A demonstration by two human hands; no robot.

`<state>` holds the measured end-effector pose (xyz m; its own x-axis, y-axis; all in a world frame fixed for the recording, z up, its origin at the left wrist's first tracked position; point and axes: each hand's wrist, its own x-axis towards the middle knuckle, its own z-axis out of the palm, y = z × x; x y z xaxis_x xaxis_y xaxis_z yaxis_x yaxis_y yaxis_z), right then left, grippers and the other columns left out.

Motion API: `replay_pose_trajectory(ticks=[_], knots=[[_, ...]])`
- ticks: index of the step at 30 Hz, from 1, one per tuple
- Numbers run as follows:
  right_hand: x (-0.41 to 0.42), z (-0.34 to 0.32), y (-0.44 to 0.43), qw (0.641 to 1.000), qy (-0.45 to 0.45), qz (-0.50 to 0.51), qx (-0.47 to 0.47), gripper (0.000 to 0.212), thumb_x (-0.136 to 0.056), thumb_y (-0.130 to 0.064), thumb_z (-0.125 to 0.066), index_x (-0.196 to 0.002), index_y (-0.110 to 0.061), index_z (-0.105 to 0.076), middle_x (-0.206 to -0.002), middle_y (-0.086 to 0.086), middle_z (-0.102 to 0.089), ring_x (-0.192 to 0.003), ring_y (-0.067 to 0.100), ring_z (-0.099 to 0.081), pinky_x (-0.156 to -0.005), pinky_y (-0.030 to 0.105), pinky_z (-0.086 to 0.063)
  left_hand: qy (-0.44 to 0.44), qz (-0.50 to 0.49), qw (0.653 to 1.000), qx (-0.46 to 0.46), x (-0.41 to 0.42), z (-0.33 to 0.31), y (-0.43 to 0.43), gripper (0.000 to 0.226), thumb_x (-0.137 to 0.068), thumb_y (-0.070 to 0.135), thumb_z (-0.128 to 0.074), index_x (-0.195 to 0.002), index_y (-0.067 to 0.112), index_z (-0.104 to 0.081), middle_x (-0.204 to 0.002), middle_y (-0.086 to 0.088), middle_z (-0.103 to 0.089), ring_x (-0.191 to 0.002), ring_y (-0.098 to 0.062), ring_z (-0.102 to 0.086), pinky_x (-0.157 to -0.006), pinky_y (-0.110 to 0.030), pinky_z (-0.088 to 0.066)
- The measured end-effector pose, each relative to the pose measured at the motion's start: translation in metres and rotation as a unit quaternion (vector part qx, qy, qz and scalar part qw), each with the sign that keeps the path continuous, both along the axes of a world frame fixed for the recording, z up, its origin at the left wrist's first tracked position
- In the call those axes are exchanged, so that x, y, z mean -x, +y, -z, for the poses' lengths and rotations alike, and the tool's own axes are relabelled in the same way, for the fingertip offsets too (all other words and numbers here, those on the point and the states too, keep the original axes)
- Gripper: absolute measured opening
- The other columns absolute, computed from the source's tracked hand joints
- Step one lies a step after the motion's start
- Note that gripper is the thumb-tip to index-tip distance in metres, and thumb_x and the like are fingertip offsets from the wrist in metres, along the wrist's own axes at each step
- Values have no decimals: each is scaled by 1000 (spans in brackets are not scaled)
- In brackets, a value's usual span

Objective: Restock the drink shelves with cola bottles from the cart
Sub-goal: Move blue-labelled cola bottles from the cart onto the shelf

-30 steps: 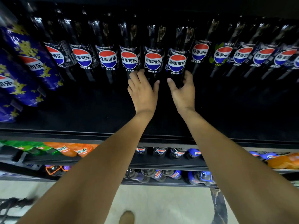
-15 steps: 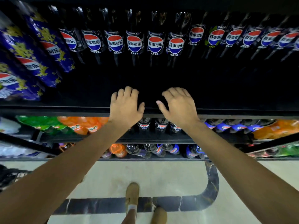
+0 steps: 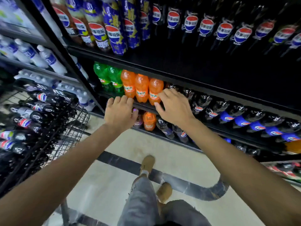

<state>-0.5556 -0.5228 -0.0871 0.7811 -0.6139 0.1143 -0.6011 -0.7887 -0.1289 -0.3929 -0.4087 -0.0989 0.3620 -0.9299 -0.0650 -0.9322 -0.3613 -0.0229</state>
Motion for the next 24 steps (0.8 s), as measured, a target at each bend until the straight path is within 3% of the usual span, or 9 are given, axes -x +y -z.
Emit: replay_pose_trajectory(ticks=[5,13,24], knots=[[-51,-12,36,995,18,-100,-1,39,-97,-38,-44,-116,-8,-60,-112,7,-60,-110,26,-51,-84,36,-40,-4,-83,997,-2,-28,-19,73,44,-93,43,-45,-123,10,-53,-123,-9,-55,-117,-31,-48,-101,-41,-29],[-142,-25,82,975,10,-224,8,39,-97,-37,-43,-119,-9,-59,-114,10,-60,-111,29,-52,-87,40,-43,-18,-205,978,-7,-65,-38,149,45,-95,44,-42,-124,12,-51,-123,-8,-54,-117,-29,-49,-104,-43,-32],[-272,-20,163,912,11,-411,-1,30,-96,-35,-43,-104,-11,-59,-95,5,-61,-95,25,-57,-62,31,-36,3,-376,926,-39,-126,-33,238,46,-95,45,-42,-123,10,-52,-123,-10,-55,-118,-30,-49,-103,-45,-35]])
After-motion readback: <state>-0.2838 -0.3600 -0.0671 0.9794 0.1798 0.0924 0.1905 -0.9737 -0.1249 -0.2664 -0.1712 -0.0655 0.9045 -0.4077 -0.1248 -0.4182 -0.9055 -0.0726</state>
